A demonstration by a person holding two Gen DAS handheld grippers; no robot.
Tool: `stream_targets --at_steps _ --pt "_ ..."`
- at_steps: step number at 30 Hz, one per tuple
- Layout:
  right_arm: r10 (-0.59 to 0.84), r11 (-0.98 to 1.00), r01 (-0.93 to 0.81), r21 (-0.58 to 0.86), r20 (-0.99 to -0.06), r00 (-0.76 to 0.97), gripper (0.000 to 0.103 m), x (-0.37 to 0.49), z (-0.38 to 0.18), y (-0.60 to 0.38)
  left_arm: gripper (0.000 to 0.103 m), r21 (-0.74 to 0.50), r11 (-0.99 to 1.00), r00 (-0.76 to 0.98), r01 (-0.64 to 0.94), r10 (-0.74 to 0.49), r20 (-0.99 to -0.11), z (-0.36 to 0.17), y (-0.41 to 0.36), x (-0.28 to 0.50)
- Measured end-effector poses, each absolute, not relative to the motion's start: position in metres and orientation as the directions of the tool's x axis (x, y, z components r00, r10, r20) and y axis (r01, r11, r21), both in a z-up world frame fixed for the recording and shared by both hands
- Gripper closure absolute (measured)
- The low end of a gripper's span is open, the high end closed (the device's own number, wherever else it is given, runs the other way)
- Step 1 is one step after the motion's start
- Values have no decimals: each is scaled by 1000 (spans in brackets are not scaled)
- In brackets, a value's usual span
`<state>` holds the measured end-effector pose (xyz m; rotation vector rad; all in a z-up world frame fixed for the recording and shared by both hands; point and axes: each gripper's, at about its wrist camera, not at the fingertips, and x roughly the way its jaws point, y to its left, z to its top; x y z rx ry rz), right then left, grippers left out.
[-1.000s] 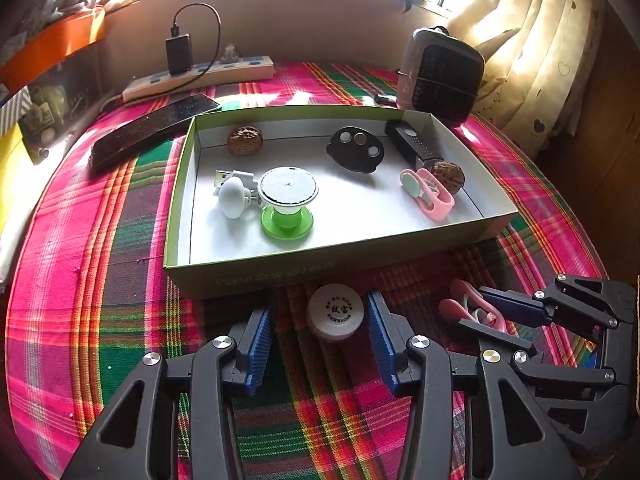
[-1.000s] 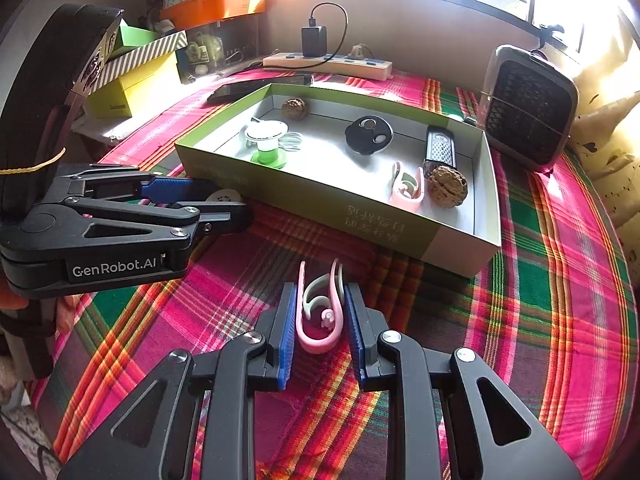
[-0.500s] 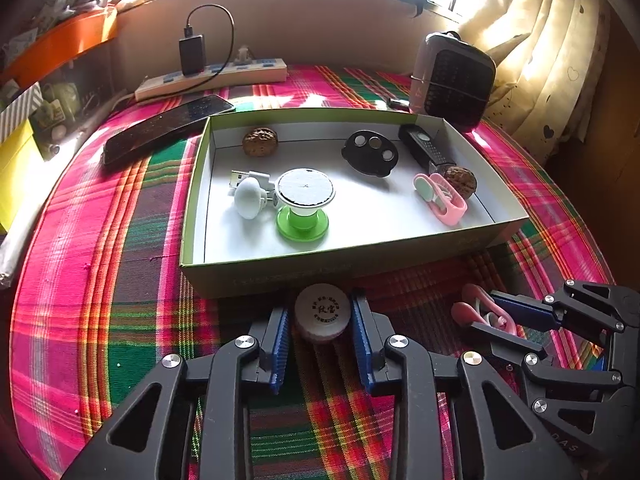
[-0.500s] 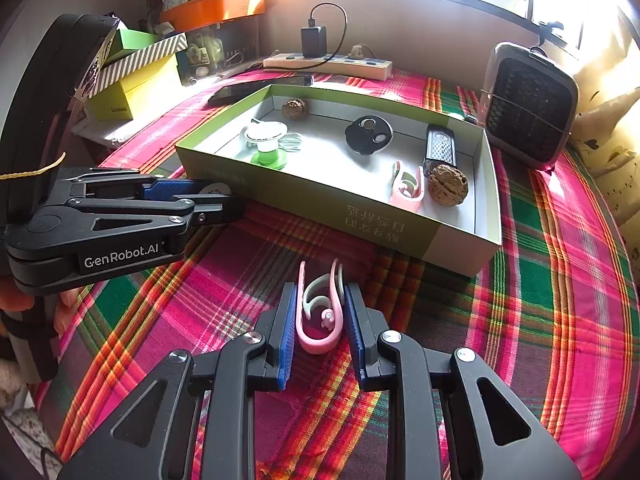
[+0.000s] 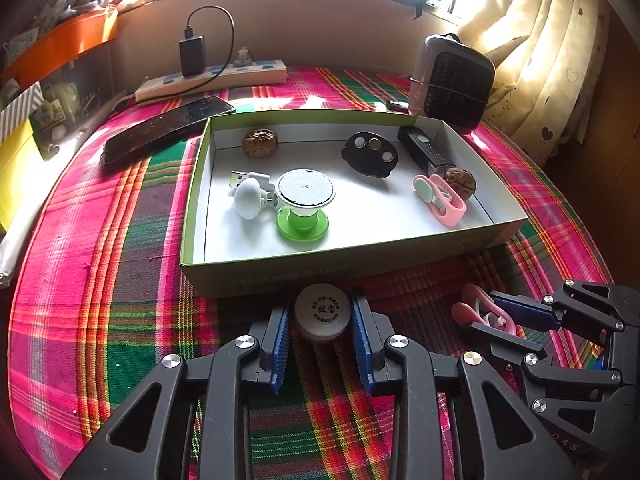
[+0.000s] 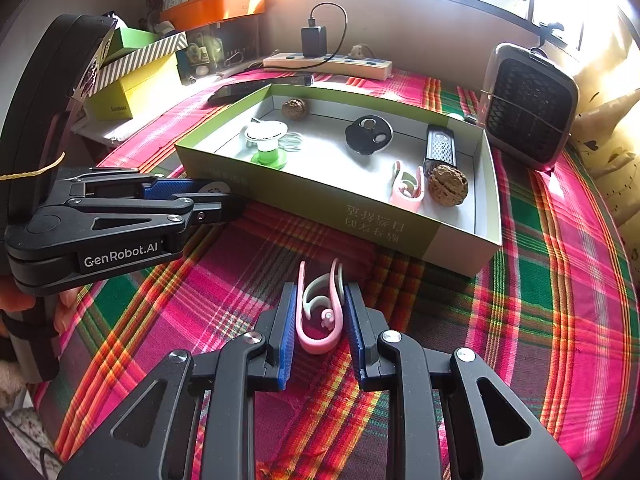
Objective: Organize objects
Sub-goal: 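Lift the container with the left tool while the right tool carries the clip over the box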
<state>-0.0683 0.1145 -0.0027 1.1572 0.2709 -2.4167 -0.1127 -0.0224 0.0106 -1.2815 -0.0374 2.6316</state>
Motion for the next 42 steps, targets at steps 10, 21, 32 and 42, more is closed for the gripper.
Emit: stream_targets --at_steps 10,21,32,42 --pt "-299 -882 471 4 -778 -553 79 -68 -3 113 77 -115 -977 -598 -182 203 -775 12 -23 -113" --pt "-291 -887 461 5 -781 -552 79 -70 -3 113 77 -123 -975 -597 -184 210 -774 12 -23 -113" --pt "-284 -891 453 3 -783 -553 79 -69 -2 111 77 -126 -974 -600 -190 217 -770 13 -21 -111" --pt "-289 -891 453 4 -775 -562 79 -67 4 111 77 -121 -971 -614 -207 225 -756 20 -20 -105"
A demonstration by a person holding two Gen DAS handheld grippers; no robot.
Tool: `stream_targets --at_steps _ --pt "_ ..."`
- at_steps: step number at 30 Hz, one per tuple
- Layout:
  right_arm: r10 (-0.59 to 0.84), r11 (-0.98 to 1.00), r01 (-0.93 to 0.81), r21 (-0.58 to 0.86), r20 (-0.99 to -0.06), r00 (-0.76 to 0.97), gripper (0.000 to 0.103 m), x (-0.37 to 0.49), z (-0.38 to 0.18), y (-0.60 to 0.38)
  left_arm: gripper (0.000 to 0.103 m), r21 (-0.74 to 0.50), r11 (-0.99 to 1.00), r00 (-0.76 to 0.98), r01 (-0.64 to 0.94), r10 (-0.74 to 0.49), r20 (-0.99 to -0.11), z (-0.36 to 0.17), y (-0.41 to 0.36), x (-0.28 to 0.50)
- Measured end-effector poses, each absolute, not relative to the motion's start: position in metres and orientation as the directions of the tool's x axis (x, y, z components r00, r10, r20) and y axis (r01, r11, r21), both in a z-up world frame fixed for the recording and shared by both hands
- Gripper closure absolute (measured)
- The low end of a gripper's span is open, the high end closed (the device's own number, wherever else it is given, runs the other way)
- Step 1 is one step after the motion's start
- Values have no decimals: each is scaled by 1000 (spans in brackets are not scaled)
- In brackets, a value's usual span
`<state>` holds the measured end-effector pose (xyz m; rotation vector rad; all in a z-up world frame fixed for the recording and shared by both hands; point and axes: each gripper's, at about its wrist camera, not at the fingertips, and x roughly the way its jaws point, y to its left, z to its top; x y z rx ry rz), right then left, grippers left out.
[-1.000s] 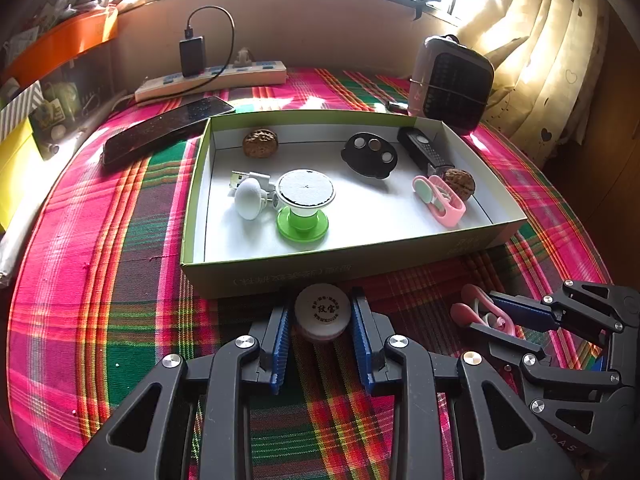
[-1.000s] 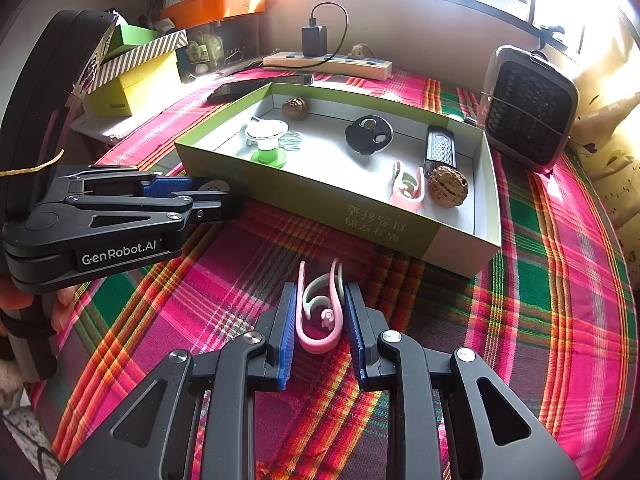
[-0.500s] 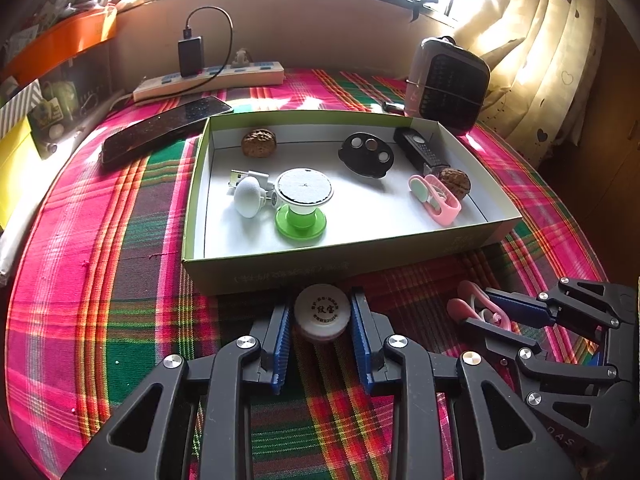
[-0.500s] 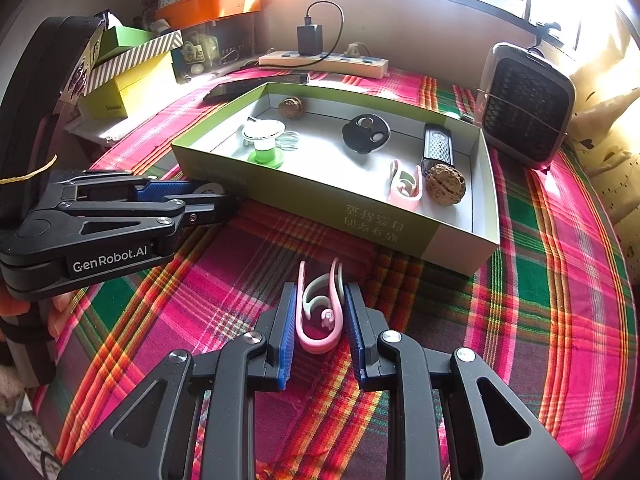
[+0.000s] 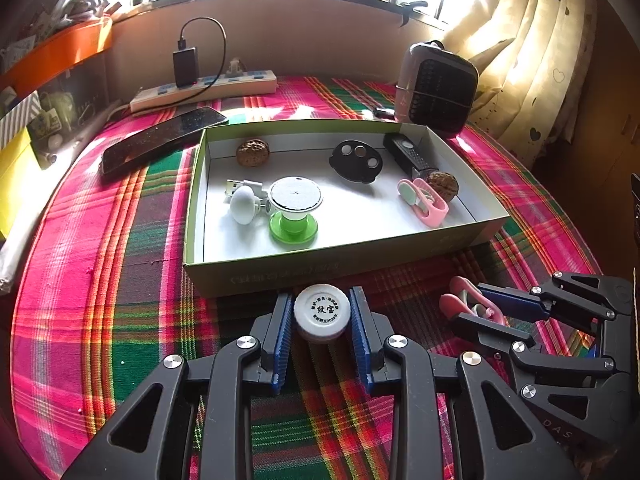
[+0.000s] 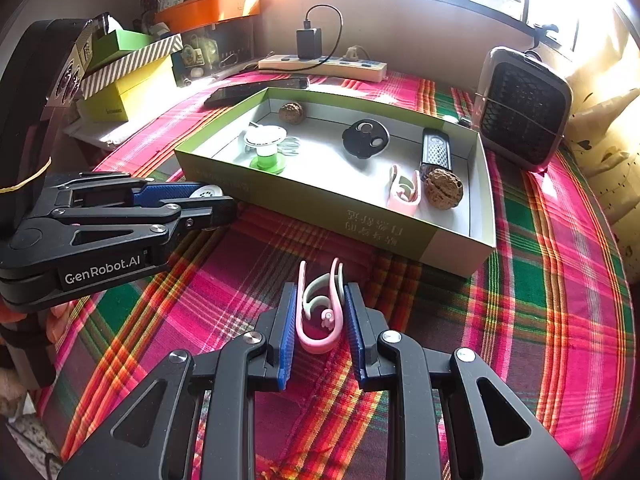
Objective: Organize objects
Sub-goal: 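Lift the container with the left tool while the right tool carries the clip over the box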
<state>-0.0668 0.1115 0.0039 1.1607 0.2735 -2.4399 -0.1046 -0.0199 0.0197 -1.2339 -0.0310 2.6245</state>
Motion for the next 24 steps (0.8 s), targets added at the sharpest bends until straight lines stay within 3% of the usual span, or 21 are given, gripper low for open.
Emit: stream_targets --at_steps 24 --pt "-342 -884 465 43 -739 -581 79 -68 32 113 77 -130 -963 -631 -236 254 -733 49 -30 -101"
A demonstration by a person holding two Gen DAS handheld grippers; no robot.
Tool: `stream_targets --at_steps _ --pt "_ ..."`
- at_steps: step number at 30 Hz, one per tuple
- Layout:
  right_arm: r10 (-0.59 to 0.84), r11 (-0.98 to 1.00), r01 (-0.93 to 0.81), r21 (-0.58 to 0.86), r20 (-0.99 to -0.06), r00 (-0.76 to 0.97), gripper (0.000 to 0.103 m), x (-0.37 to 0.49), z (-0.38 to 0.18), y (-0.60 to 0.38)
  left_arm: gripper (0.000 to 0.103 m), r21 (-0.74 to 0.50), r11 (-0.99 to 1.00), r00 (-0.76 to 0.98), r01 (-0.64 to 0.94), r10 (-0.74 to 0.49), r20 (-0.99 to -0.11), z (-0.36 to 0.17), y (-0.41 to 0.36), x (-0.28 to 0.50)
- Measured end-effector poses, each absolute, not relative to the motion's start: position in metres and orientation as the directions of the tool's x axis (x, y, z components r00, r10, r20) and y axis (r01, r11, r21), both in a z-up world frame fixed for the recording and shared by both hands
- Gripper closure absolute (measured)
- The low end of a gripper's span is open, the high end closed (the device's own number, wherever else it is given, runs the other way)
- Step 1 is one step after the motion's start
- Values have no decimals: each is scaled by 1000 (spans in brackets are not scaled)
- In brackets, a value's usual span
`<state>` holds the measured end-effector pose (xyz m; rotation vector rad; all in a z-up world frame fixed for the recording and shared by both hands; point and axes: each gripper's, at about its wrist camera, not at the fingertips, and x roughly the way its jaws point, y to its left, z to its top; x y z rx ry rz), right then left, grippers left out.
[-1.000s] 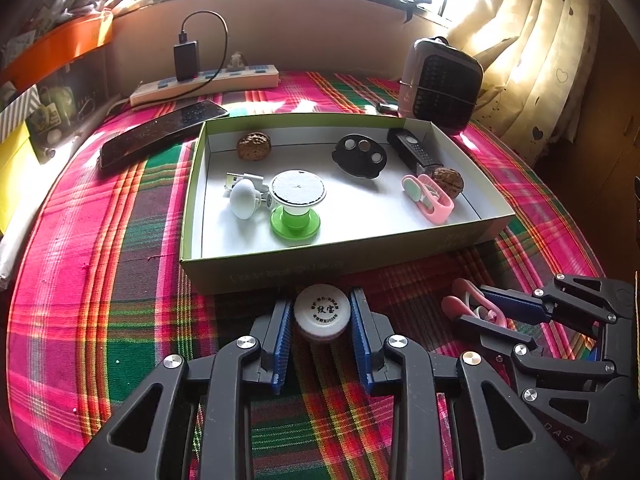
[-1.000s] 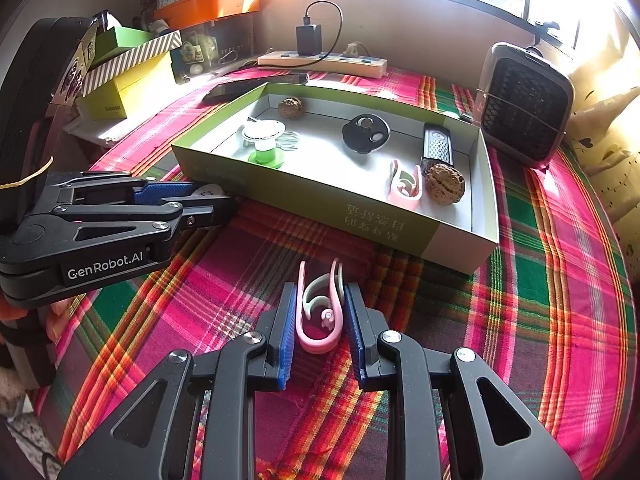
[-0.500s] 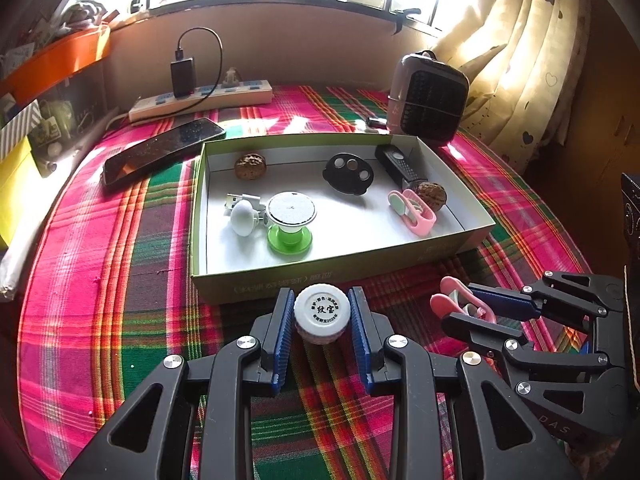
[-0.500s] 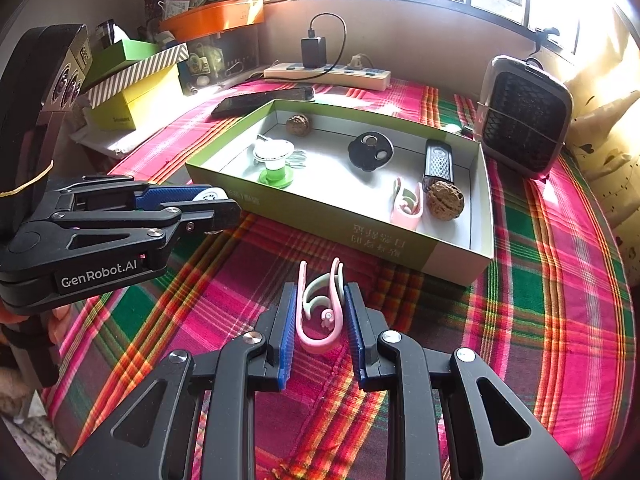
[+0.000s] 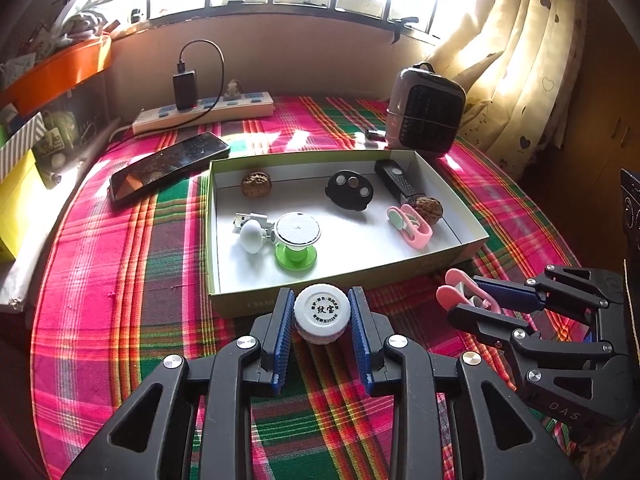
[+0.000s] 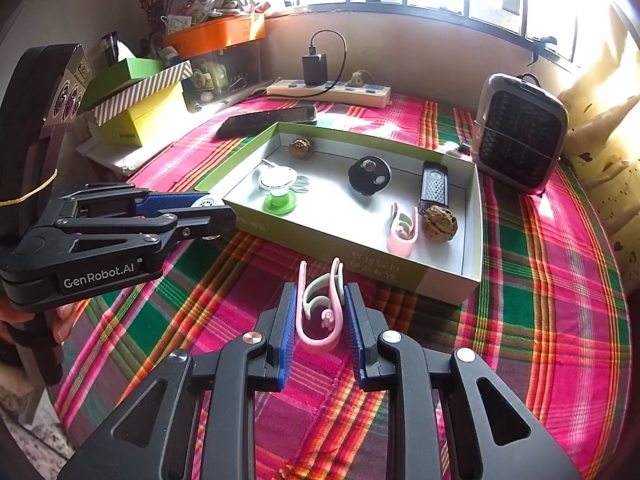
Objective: Organize objects
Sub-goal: 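Lift the container with the left tool while the right tool carries the clip over the box, then lower the container into the box with the left tool while the right tool lowers the clip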
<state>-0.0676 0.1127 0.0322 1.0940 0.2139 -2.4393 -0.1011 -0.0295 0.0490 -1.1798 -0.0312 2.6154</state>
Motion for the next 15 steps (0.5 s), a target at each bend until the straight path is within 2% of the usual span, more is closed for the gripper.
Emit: stream_targets --at_steps 15 --pt "-347 -889 456 51 -725 -595 79 -94 48 113 77 -140 -963 -643 -231 259 -721 65 -37 -124"
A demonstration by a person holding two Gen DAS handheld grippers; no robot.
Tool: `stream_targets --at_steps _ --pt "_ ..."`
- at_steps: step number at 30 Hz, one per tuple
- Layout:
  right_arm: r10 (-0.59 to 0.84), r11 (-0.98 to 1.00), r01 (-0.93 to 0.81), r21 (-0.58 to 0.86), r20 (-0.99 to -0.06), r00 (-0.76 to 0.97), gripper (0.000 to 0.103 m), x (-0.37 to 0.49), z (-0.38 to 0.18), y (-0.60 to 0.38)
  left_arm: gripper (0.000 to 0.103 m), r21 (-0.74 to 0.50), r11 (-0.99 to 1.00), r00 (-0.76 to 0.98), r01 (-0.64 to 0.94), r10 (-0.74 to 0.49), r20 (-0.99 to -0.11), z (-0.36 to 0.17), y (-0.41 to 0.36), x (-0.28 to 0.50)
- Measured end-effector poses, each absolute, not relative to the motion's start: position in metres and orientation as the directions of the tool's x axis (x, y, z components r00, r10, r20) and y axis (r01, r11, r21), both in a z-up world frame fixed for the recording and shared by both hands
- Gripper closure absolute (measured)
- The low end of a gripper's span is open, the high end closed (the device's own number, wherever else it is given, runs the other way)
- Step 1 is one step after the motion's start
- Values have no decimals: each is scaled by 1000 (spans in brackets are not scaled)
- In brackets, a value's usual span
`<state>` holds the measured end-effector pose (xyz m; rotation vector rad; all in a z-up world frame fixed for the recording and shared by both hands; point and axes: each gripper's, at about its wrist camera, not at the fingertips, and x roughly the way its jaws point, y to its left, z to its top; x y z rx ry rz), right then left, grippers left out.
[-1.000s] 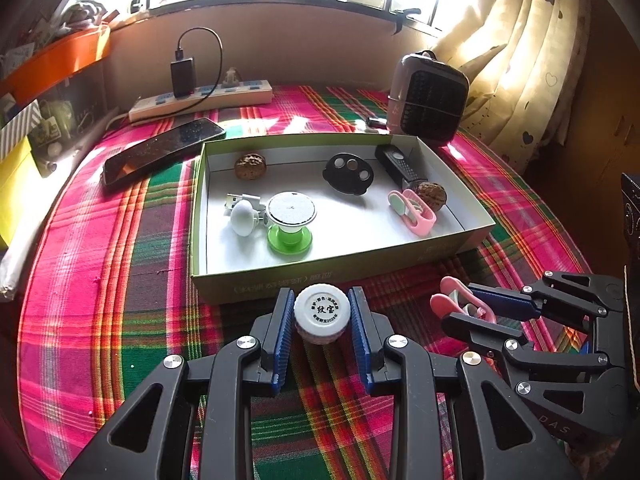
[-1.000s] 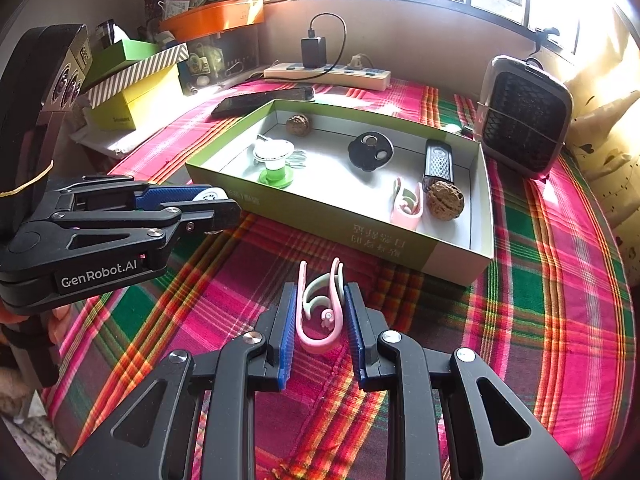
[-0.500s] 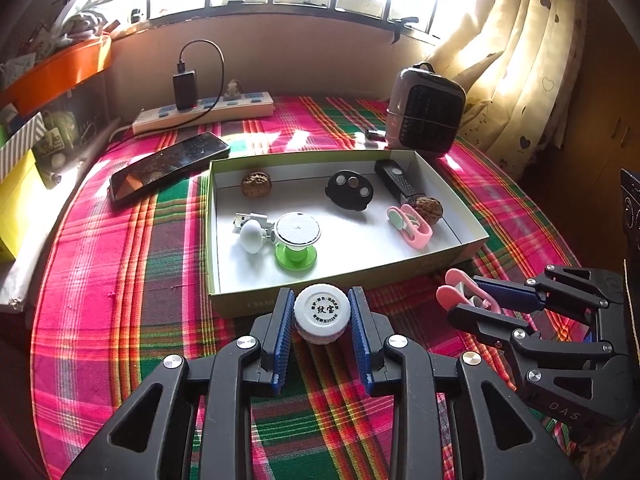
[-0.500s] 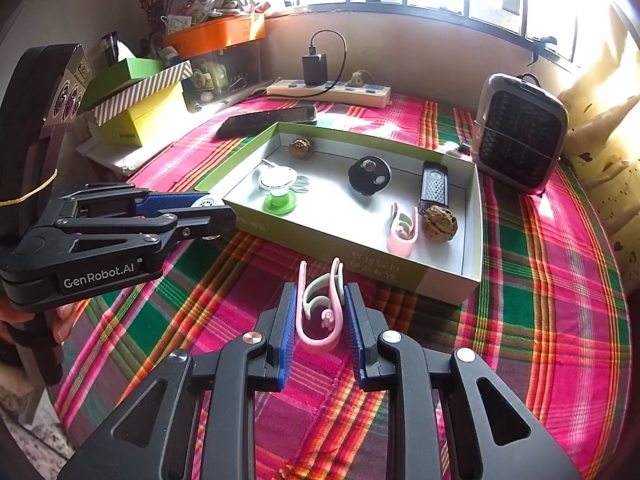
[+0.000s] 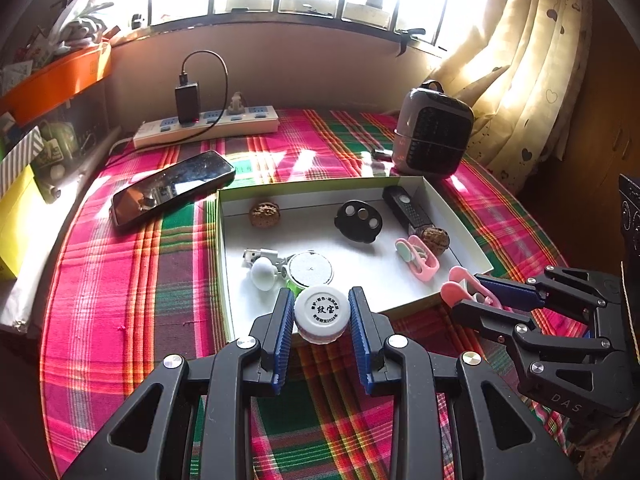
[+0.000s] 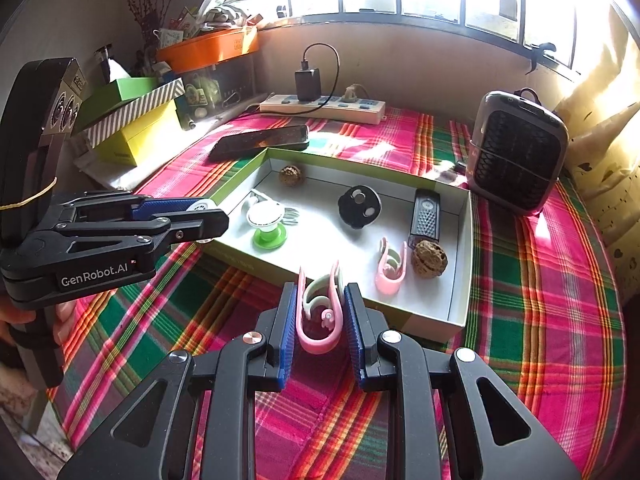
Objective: Organize objects
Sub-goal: 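Lower the container into the box with the left tool while the right tool lowers the clip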
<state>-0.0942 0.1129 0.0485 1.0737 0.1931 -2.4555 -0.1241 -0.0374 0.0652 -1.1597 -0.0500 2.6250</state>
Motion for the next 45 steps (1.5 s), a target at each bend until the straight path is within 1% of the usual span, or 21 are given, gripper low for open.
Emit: stream_targets --at_steps 19,24,45 --pt "-337 -901 428 75 -743 -578 79 -141 39 103 77 -127 -964 -638 -234 251 -728 68 -40 -178" --pt "-335 -900 430 77 -754 -565 79 -154 32 100 77 -123 -963 -636 -238 251 -729 65 -38 -193" --pt "-319 -895 441 67 -787 -528 79 -182 10 87 77 -123 -954 -562 -273 262 -785 34 -22 -244"
